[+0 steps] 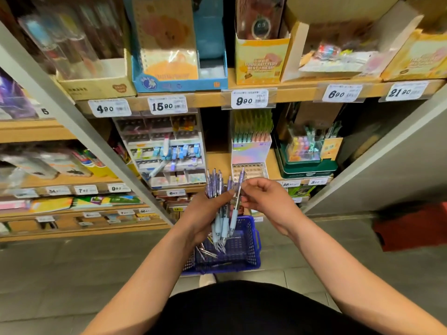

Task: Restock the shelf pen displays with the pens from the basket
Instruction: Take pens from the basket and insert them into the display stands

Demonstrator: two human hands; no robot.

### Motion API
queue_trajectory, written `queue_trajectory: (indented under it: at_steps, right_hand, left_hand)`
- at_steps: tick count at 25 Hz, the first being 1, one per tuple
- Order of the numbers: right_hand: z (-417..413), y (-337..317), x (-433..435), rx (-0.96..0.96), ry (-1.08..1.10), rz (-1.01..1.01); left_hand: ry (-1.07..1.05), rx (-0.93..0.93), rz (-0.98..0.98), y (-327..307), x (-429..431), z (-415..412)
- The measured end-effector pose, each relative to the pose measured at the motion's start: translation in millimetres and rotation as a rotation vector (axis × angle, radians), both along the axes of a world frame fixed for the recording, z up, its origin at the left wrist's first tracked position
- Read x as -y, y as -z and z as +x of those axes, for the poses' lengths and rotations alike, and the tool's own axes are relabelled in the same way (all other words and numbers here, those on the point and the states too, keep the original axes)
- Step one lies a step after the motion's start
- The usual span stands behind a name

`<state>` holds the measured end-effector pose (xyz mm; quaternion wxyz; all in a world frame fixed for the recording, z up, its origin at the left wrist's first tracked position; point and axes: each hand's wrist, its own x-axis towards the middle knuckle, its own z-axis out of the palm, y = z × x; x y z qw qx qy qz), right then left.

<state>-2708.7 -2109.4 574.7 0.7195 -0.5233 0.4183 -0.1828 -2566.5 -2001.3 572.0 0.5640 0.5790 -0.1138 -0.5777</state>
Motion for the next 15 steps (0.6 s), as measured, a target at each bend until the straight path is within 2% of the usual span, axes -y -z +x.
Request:
queue_trajectory:
  at_steps: [7, 11, 15]
  right_hand:
    - [20.9, 23.6, 15.7, -0.015, 0.119, -0.001]
    - [29.0, 43.6, 33.7, -0.030, 0.138, 0.033]
    - [40.2, 61.1, 74.1, -0.092, 0.118, -0.022]
  left_hand:
    - [-0.060, -0.127, 0.049, 28.5, 20.6, 39.9]
    - [-0.099, -0.187, 0.078, 42.5, 33.6, 49.4]
    - [-0.150, -0.197, 0.112, 55.0, 61.1, 58.9]
